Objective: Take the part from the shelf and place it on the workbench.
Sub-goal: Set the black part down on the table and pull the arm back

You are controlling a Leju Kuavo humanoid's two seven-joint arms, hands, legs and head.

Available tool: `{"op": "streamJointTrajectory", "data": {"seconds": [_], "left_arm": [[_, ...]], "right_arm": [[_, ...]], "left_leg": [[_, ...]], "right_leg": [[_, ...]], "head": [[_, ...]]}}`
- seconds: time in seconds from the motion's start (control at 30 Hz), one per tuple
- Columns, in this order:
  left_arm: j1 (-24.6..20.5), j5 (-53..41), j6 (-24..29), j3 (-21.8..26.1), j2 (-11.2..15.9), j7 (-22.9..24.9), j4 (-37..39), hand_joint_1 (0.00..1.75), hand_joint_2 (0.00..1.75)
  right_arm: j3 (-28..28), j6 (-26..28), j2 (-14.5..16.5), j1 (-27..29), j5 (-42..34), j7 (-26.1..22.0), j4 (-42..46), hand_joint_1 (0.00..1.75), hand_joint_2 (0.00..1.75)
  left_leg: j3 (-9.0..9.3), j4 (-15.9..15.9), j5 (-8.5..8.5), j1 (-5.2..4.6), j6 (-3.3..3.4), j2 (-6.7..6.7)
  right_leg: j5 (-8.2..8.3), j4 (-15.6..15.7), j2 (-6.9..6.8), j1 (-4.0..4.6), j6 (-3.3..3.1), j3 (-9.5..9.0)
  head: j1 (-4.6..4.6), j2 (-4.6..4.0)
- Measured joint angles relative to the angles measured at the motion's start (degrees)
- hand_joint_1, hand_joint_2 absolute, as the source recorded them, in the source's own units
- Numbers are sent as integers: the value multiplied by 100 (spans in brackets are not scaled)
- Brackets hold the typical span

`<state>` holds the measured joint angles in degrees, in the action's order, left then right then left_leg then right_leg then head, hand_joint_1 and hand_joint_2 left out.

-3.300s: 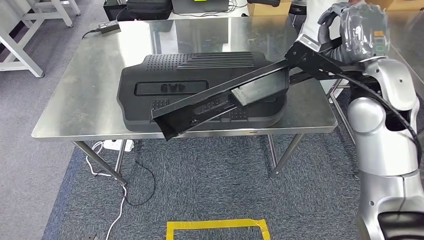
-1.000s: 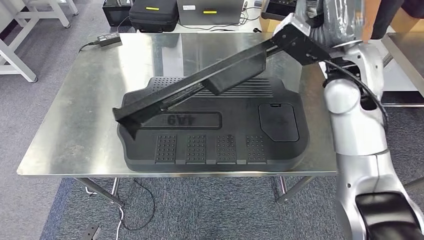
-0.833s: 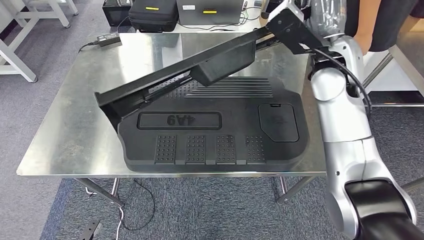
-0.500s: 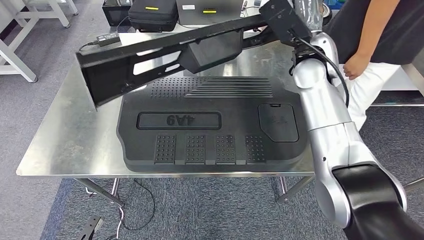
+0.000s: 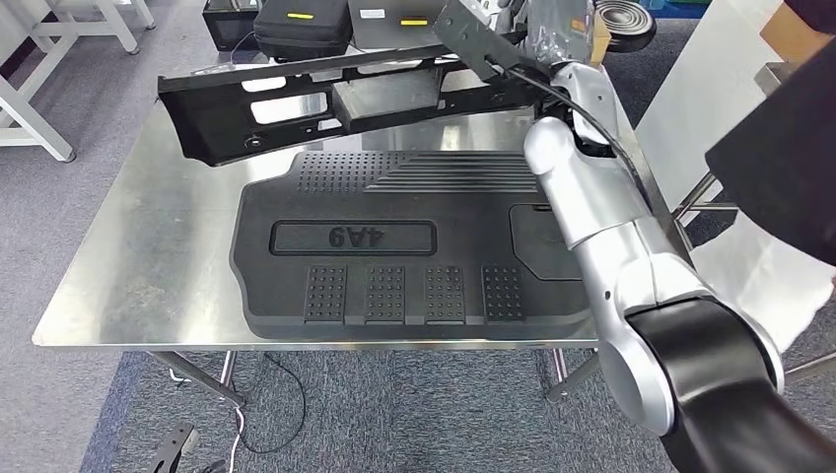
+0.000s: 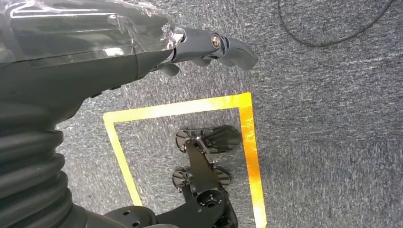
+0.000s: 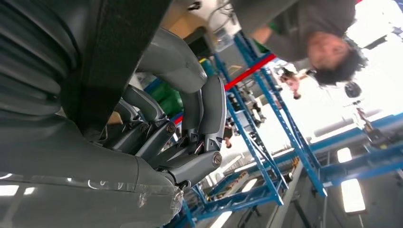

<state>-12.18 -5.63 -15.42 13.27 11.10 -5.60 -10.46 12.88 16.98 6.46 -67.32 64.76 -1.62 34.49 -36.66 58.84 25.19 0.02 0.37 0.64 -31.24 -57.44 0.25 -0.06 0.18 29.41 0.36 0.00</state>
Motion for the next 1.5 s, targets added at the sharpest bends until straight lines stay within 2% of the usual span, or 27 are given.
{"op": "streamJointTrajectory", "data": {"seconds": [0.3,0.57,0.83,0.97,1.03,1.17,1.5], "left_arm": [[20,-11,-16,0,25,-7,-1,0,175],[23,-14,-19,0,44,-7,-1,0,175],[51,-20,-29,0,69,-19,0,0,175],[71,-2,-112,2,70,-15,-1,0,175],[75,-19,-212,2,70,-5,-1,0,175],[76,-52,-269,2,70,4,0,0,0],[72,-108,-231,2,70,45,-1,0,0]], "right_arm": [[432,-19,275,21,795,25,-246,175,175],[655,-48,408,56,1027,62,-314,175,175],[874,-150,522,177,1289,-111,-388,175,175],[938,-235,545,220,1359,-144,-398,0,0],[965,-336,550,222,1426,-140,-409,0,0],[976,-465,551,201,1550,-122,-437,0,0],[984,-769,430,-182,1819,-32,-609,0,0]], "left_leg": [[0,-1,0,1,0,-1],[1,-2,0,1,0,-1],[1,-2,0,1,0,-1],[1,-2,0,1,0,-1],[1,-2,0,1,0,-1],[2,-2,0,2,0,-1],[3,-1,0,1,0,-2]], "right_leg": [[0,2,1,0,0,1],[0,2,1,0,-1,1],[0,3,1,0,-1,0],[0,3,2,0,-1,1],[0,4,2,0,-1,1],[0,4,2,-1,-1,2],[0,5,2,-4,-1,2]], "head": [[15,0],[20,0],[29,0],[38,0],[41,0],[52,0],[64,0]]}}
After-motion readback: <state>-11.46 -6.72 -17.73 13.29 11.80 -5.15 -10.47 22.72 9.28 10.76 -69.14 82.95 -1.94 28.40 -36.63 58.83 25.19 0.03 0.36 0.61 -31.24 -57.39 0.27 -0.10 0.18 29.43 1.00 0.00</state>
